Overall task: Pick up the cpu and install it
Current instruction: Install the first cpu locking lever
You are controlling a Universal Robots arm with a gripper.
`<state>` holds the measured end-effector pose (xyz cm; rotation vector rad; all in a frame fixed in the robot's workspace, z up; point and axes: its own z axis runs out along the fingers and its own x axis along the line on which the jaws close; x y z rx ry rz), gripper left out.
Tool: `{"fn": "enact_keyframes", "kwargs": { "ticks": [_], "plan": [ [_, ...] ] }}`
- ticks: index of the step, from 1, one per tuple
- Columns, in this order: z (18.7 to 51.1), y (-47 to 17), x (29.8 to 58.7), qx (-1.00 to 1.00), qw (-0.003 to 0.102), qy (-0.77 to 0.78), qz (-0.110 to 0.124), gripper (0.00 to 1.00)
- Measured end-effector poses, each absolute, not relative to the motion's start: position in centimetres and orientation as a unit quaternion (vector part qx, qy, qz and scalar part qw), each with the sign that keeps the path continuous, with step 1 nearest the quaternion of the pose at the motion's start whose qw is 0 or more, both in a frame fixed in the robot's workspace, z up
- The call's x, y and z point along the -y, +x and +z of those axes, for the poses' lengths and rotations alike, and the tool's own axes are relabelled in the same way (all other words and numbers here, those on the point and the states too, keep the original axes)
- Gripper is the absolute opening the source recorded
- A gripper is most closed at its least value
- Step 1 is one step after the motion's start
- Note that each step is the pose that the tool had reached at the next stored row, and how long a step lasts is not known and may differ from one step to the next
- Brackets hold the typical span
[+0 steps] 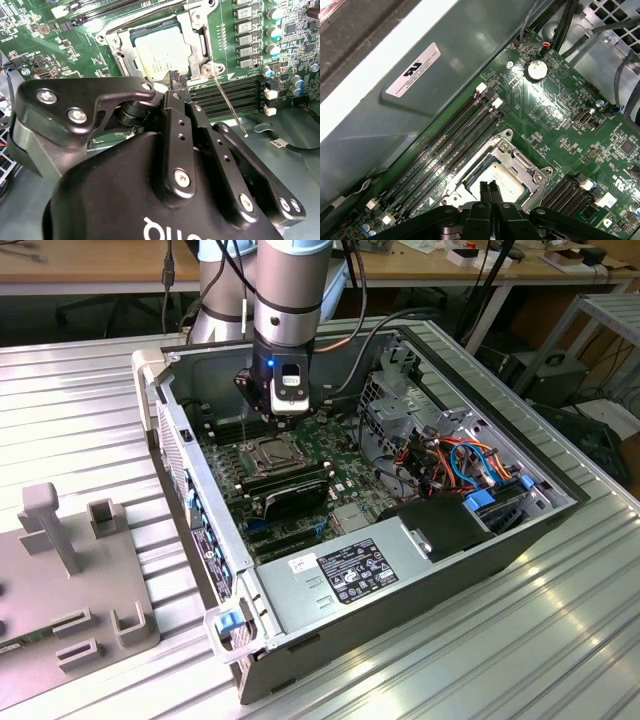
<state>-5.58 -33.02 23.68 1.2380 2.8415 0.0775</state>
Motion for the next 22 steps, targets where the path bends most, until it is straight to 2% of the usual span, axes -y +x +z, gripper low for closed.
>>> {"fn": "enact_keyframes", "kwargs": {
  "ticks": [13, 22],
  "plan": [
    [23.67, -5.23, 33.02, -0.925, 0.020, 0.379, 0.025, 0.11],
    [23.57, -5.16, 33.02, -0.957, 0.018, 0.290, 0.027, 0.11]
  ]
}}
